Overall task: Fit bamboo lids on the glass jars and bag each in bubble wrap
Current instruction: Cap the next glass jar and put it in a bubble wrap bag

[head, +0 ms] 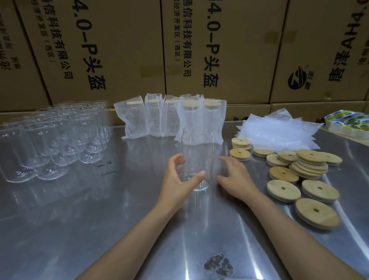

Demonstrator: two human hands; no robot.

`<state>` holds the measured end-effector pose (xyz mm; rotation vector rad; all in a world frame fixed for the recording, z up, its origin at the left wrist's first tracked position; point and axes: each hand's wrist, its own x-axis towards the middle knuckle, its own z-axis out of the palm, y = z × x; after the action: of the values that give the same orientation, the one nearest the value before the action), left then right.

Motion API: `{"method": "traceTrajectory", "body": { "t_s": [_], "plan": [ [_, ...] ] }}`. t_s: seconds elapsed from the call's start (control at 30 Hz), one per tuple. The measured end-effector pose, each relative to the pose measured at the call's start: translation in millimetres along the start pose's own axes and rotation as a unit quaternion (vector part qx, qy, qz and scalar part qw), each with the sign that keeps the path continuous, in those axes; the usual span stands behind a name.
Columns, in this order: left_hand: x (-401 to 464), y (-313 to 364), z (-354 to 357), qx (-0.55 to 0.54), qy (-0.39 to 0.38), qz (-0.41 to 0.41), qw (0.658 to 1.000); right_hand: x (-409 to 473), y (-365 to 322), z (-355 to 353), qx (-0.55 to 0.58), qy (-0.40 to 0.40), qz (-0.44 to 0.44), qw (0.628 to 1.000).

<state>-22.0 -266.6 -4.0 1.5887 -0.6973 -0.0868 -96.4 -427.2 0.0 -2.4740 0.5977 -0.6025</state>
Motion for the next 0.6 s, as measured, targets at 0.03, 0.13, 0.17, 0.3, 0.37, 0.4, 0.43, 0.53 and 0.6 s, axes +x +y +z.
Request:
{"method": "traceTrajectory", "body": {
  "t_s": [0.03,0.13,0.17,0.3,0.37,0.4,0.43,0.53,0.6],
  "plan": [
    [0,0,-1,0.003,0.002,0.0,1.0,3,4,0,-0.002,0.017,0.023,1.0],
    [1,-1,-1,0.015,-0.005,0.002,1.0,12,12,-1,-0.014,0.063,0.052,0.997],
    [2,-2,-1,0.02,-0.009,0.0,1.0,16,14,-2,-0.029,0.071,0.058,0.995],
    [4,-4,0,0.024,-0.047,-0.024,0.998,29,21,-3,-0.101,0.066,0.089,0.989],
    [4,-5,-1,0.023,-0.063,-0.032,0.997,34,25,-4,-0.129,0.054,0.099,0.985],
    [4,-6,-1,0.023,-0.067,-0.033,0.997,37,27,-4,-0.139,0.047,0.101,0.984],
    [4,-6,-1,0.023,-0.07,-0.035,0.997,39,28,-4,-0.147,0.037,0.101,0.983],
    [6,-7,-1,0.024,-0.072,-0.04,0.996,42,29,-4,-0.165,0.024,0.101,0.981],
    [7,-7,0,0.024,-0.071,-0.043,0.996,41,29,-3,-0.188,0.043,0.081,0.978]
  ]
}}
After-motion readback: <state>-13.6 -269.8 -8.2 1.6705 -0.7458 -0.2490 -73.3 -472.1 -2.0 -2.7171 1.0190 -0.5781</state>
